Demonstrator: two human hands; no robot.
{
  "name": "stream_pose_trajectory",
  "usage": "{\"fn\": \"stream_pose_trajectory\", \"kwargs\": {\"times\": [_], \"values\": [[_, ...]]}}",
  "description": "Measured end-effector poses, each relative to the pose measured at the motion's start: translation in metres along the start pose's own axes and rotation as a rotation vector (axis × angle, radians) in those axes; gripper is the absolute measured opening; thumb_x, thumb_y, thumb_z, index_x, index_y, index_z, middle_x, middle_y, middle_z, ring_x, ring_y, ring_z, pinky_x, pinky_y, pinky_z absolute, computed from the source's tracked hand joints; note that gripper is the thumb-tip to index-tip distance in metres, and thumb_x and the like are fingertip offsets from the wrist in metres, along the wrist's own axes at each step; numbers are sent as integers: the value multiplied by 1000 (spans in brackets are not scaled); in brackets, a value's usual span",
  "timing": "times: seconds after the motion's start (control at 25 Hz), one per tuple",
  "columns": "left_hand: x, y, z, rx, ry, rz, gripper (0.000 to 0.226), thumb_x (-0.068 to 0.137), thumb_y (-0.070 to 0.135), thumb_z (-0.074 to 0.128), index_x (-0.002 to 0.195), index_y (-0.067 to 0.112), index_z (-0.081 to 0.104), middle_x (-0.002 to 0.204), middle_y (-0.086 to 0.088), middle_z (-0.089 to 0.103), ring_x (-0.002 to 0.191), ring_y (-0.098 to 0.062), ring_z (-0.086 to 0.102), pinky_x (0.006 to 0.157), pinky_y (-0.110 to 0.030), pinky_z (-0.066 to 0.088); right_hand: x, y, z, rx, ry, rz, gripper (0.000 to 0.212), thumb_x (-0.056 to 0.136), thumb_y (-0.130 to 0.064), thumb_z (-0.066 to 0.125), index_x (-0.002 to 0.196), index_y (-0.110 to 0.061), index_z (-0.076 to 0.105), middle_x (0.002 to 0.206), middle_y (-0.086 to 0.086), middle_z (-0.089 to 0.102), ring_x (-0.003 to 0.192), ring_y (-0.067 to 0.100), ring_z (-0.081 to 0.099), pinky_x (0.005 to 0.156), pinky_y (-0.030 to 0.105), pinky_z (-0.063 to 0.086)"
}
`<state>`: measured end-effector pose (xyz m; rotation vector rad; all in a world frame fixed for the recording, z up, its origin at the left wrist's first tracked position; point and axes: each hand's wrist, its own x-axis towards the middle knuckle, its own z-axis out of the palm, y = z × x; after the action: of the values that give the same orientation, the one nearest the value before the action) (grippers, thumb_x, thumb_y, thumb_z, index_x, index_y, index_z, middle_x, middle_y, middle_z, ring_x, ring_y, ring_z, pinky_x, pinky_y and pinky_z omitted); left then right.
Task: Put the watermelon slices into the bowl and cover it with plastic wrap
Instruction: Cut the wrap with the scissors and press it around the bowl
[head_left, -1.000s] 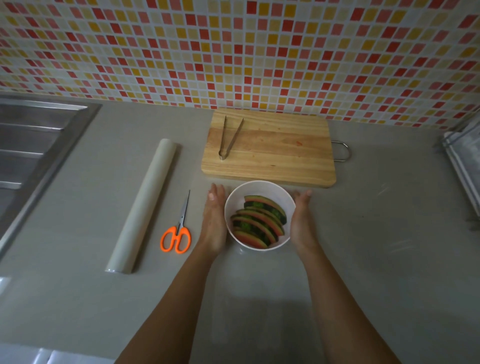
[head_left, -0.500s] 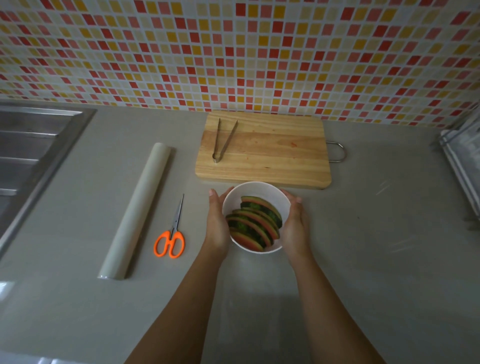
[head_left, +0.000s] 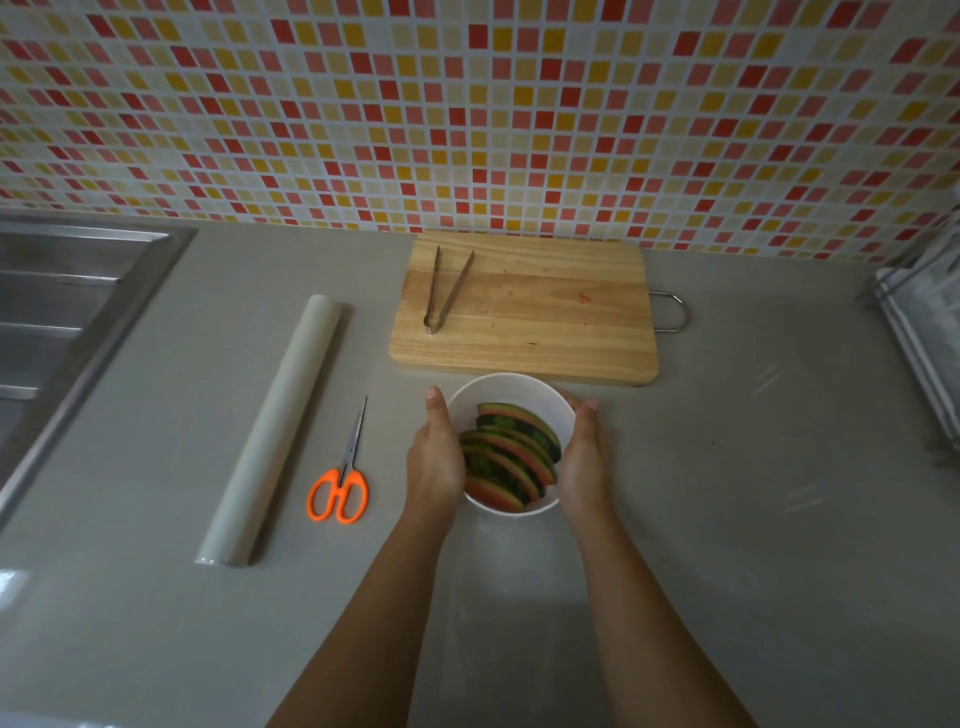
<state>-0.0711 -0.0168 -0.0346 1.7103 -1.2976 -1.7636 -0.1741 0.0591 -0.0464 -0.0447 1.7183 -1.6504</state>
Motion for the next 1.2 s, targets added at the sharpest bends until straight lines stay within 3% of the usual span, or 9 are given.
{"fn": "stream_pose_trajectory", "kwargs": {"times": [0.12,0.32,0.44,0.56,0.68,0.84,0.96,1.04,1.2], "values": [[-2,-4,-1,45,78,39,84,89,71,10,119,12,61,97,-8,64,92,-23,61,88,-36,47,-1,1,1,-21,28,-4,49,92,-59,24,78,-41,67,93,9,69,88,25,68,79,47,58],[-2,-9,-1,134,187,97,78,93,64,7,136,14,50,131,-20,54,121,-35,51,107,-46,36,-3,-2,4,-37,17,-46,53,94,-57,21,75,-42,69,86,6,70,79,19,69,68,35,58],[-2,-9,-2,94,165,122,75,95,61,8,140,12,43,138,-17,49,124,-29,48,98,-36,35,-2,-7,0,110,-69,9,62,92,-62,16,84,-30,69,85,5,71,78,20,69,72,36,56],[7,-10,-14,80,89,71,87,90,69,5,144,10,38,147,-18,38,135,-32,37,114,-45,26,5,-13,-14,348,-109,77,72,86,-71,9,122,-25,52,121,-1,59,114,18,55,104,40,39],[10,-20,-30,-170,28,148,74,97,60,9,146,13,36,142,-7,47,131,-26,44,107,-37,38,4,-5,-26,186,-71,-80,70,92,-58,0,143,-21,31,151,-4,33,140,10,26,118,33,14],[4,-26,-26,-416,-234,244,53,104,43,12,144,20,39,124,11,57,112,-1,56,72,-7,52,-6,8,-17,133,-186,-142,62,96,-50,0,137,-24,39,124,-9,56,107,-2,60,80,12,49],[3,-26,-11,-613,-398,197,52,99,50,21,131,24,54,118,-6,67,113,-26,61,86,-42,56,-6,10,-5,243,-173,-112,61,96,-52,4,127,-28,51,117,1,63,102,12,64,71,19,54],[0,-28,-3,-705,-377,155,53,96,52,27,131,24,55,129,-19,58,122,-39,52,99,-60,43,-5,14,0,303,-140,-107,61,96,-54,7,119,-28,58,108,2,69,95,14,67,68,23,55],[0,-27,-1,-503,-141,187,53,102,44,24,150,21,29,153,-13,32,139,-31,34,113,-54,29,0,18,-1,280,-122,-127,59,97,-51,9,115,-27,59,101,1,69,86,7,69,63,20,55]]}}
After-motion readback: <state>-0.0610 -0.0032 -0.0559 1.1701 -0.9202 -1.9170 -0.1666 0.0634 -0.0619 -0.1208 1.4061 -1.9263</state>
